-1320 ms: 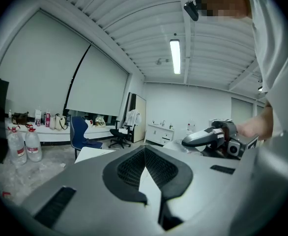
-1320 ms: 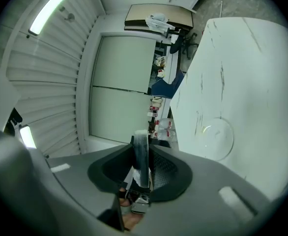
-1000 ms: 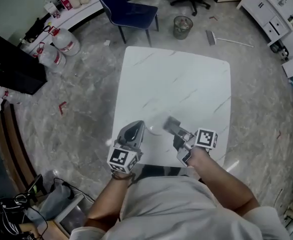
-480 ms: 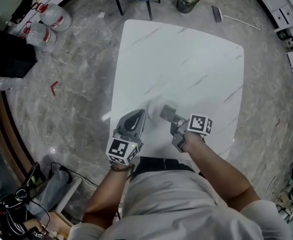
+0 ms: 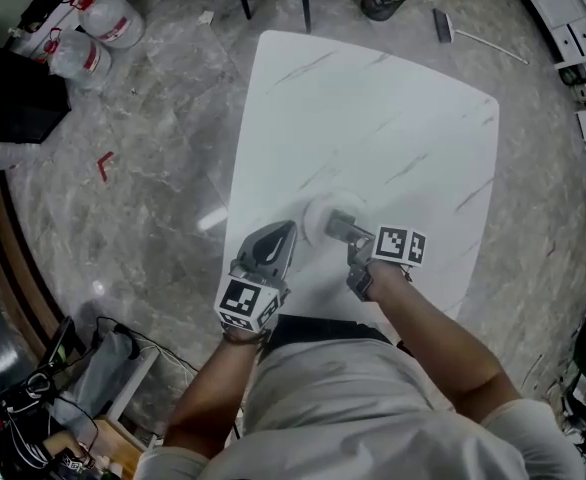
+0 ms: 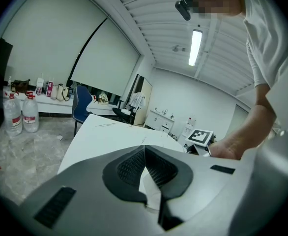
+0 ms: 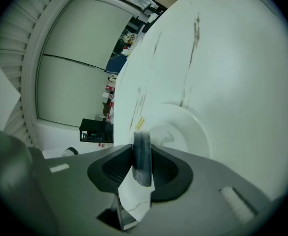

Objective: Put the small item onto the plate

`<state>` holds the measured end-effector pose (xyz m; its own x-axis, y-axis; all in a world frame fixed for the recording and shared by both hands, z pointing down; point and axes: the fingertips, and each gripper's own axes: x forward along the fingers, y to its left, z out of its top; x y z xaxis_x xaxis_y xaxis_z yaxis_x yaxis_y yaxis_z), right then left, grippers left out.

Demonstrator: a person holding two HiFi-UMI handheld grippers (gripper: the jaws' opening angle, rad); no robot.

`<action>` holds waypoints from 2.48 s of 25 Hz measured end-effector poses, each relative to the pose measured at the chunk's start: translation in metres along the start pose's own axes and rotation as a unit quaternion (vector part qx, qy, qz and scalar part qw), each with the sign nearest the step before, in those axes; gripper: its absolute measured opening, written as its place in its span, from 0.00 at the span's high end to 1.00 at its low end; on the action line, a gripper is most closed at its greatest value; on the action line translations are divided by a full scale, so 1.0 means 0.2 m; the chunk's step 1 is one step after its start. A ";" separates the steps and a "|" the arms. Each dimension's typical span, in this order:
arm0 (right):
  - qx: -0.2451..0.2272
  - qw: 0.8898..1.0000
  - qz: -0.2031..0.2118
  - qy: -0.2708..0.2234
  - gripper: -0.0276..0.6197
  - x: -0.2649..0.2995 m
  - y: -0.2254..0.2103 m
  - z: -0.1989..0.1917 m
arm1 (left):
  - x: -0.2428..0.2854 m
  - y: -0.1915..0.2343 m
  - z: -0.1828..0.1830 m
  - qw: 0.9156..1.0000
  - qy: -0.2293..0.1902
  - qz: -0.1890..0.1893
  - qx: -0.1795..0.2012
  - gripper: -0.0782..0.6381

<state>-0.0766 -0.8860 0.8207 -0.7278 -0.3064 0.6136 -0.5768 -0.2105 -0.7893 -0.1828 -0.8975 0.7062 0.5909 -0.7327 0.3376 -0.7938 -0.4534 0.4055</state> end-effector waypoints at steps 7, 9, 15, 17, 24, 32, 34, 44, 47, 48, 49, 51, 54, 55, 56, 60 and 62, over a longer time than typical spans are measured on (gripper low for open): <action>-0.047 0.996 -0.077 0.013 0.68 -0.01 -0.05 0.01 | -0.01 0.03 0.01 1.000 -0.001 -0.010 -0.011 0.88; -0.065 0.992 -0.102 0.025 0.64 -0.02 -0.06 0.00 | -0.01 0.03 0.02 1.000 0.000 -0.014 -0.013 0.88; -0.103 0.986 -0.130 0.029 0.61 -0.11 -0.04 -0.01 | -0.01 0.00 0.08 1.000 -0.005 -0.026 -0.010 0.88; -0.115 0.985 -0.126 0.021 0.61 -0.15 -0.01 0.00 | -0.02 -0.02 0.10 1.000 -0.009 -0.027 -0.007 0.88; -0.251 0.965 -0.075 0.005 0.72 -0.37 0.22 -0.05 | -0.12 -0.20 0.21 0.999 -0.029 -0.019 0.014 0.88; -0.514 0.851 0.040 -0.103 0.95 -1.04 0.73 -0.22 | -0.38 -0.78 0.45 0.997 -0.063 0.007 0.047 0.88; -0.561 0.812 0.068 -0.145 0.95 -1.29 0.90 -0.28 | -0.47 -0.99 0.56 0.995 -0.081 0.011 0.058 0.88; -0.627 0.696 0.179 -0.299 0.95 -2.33 1.47 -0.66 | -0.89 -1.90 1.00 0.974 -0.181 0.010 0.135 0.88; -0.635 0.680 0.194 -0.311 0.95 -2.51 1.51 -0.75 | -0.98 -2.08 1.02 0.970 -0.195 0.013 0.145 0.88; -0.636 0.677 0.196 -0.314 0.95 -2.55 1.51 -0.78 | -1.00 -2.13 1.02 0.969 -0.198 0.014 0.149 0.88; -0.637 0.675 0.196 -0.315 0.95 -2.58 1.51 -0.80 | -1.03 -2.17 1.02 0.968 -0.201 0.014 0.152 0.88; -0.643 0.670 0.193 -0.317 0.95 -2.63 1.50 -0.84 | -1.07 -2.23 1.02 0.965 -0.209 0.013 0.157 0.88; -0.650 0.664 0.193 -0.316 0.95 -2.70 1.50 -0.88 | -1.12 -2.33 1.05 0.962 -0.221 0.010 0.159 0.88; -0.650 0.664 0.195 -0.316 0.95 -2.72 1.50 -0.89 | -1.14 -2.35 1.05 0.961 -0.224 0.009 0.161 0.88; -0.649 0.664 0.197 -0.315 0.95 -2.73 1.50 -0.90 | -1.15 -2.37 1.05 0.960 -0.227 0.009 0.163 0.88; -0.650 0.662 0.201 -0.315 0.95 -2.77 1.50 -0.92 | -1.17 -2.41 1.06 0.957 -0.233 0.014 0.170 0.88; -0.650 0.662 0.202 -0.314 0.95 -2.79 1.51 -0.92 | -1.18 -2.43 1.07 0.958 -0.233 0.016 0.168 0.88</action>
<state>0.0874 -0.6073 0.2444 -0.8577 -0.5053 -0.0949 -0.5111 0.8580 0.0507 0.0323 -0.6136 0.2484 0.4990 -0.8605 -0.1023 -0.8584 -0.5070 0.0777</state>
